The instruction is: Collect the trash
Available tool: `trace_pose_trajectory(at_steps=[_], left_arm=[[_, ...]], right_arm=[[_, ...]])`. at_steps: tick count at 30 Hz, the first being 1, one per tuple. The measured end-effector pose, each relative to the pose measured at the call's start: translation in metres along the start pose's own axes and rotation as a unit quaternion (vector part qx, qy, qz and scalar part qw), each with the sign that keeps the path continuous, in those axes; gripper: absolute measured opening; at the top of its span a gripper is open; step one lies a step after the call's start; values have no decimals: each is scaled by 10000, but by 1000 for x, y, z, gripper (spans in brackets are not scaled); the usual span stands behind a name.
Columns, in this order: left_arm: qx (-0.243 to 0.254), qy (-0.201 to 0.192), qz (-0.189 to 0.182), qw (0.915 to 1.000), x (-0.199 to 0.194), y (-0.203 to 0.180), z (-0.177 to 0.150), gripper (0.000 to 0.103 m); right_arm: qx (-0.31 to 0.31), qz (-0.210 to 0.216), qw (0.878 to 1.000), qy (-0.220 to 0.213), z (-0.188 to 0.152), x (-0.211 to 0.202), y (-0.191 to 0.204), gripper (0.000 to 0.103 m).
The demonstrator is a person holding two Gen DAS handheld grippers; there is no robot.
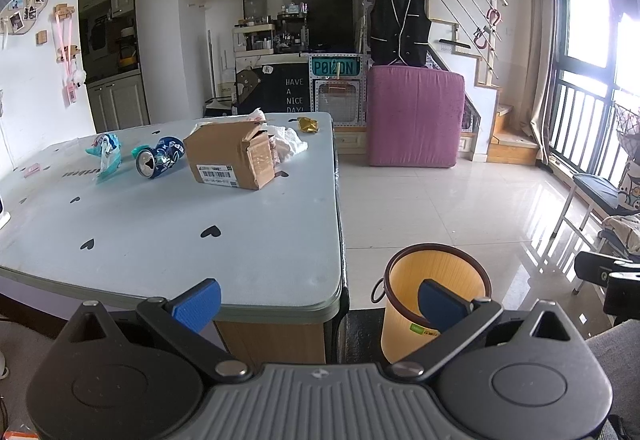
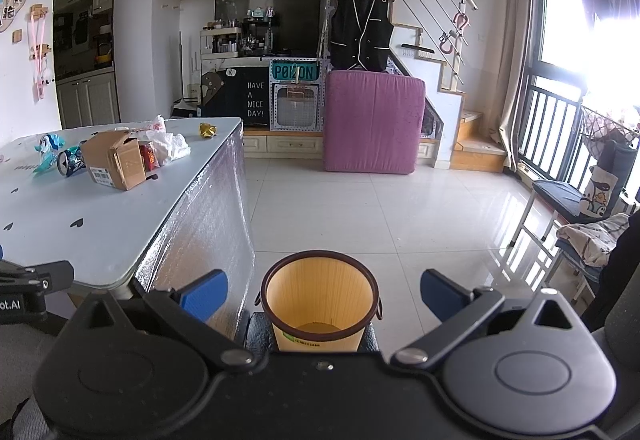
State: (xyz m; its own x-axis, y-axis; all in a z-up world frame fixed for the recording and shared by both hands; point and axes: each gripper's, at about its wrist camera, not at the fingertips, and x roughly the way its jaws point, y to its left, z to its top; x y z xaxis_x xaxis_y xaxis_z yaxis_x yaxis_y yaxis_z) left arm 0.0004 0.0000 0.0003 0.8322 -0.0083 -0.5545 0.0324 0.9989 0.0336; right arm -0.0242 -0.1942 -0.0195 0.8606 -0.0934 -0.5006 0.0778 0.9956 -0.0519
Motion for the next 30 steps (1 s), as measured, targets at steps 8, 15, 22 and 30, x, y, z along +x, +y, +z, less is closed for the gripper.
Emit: trace_pose_trajectory(at_steps=[8,15,22,30], left_arm=[[0,-4,-3,10000,0,0,0,103],[-3,-3,-3,10000,0,0,0,103],[-3,-4,-2,10000,0,0,0,103],[-4,-5,-4,10000,0,0,0,103]], right_arm=[[8,-3,10000,14,0,1,-3,103],[11,-5,10000,22,1,0,-2,103],[13,-3,10000,25,-1,2,-2,103],[14,-4,10000,29,0,2,-2,103]])
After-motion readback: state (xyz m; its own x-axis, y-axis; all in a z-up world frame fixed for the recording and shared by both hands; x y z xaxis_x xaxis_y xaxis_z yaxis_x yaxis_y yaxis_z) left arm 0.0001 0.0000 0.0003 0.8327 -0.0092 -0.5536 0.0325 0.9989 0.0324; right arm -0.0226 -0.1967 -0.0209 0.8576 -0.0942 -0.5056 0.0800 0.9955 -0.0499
